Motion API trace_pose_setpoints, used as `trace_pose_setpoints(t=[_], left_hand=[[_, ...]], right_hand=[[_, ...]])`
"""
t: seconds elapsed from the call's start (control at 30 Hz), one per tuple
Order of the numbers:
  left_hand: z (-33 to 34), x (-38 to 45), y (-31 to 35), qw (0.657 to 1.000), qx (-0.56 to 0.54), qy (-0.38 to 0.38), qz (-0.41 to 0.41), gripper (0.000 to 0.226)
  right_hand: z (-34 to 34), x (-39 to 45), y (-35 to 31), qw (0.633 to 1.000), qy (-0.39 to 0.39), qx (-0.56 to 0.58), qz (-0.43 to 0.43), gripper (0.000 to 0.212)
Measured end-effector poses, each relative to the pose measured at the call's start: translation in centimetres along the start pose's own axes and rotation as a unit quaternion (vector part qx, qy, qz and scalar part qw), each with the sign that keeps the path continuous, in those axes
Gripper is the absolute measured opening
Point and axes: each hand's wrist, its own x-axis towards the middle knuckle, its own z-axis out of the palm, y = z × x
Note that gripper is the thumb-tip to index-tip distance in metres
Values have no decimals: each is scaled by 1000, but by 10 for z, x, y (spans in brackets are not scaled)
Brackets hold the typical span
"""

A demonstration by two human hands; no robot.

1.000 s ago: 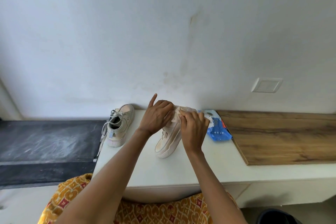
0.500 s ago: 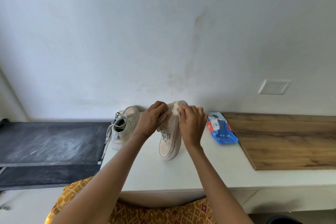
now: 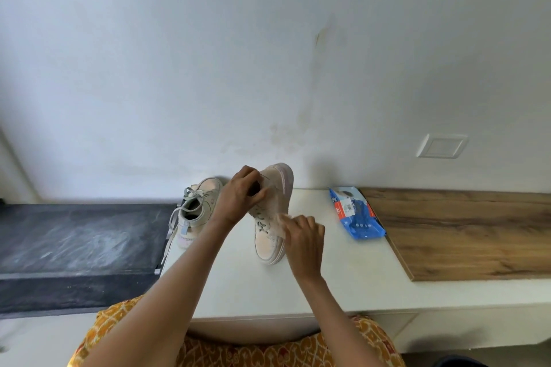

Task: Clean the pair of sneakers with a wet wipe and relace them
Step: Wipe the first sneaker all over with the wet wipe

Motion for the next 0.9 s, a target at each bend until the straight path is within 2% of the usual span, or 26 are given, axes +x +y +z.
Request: trace_pose_setpoints(t=[0.17,0.23,0.3,0.37,0.57,0.73,0.77,0.83,0.9], left_hand=[[-7,-16,-11,999,-4,33,-22,20],[-4,-19,-9,999,-10,44,-12,22],[0,-19,-3,999,-22,33,9,26],[6,-19,2,999,-25,23,24,28],[14,-18,7,998,-13,25,53,38],[5,-18,1,999,-10,28,38,39],[4,-20,0,999,-4,27,35,37],[4,-19,-1,999,22,12,27,39],[7,-13,-1,997,72,-7,20,47]], right_hand=[[-9,60,-6,994,70,66,60,31],[-13,93,-17,995,46,81,46,29],[-9,106,-26,995,-11,99,31,28],[-1,97,-29,995,-22,97,34,28],[0,58,-13,995,45,71,48,30],[9,16,10,1000,-11,26,-8,26],[11,12,12,999,-24,29,4,22],[15,12,12,992,-34,86,82,16],[19,20,5,968,-52,175,170,22]])
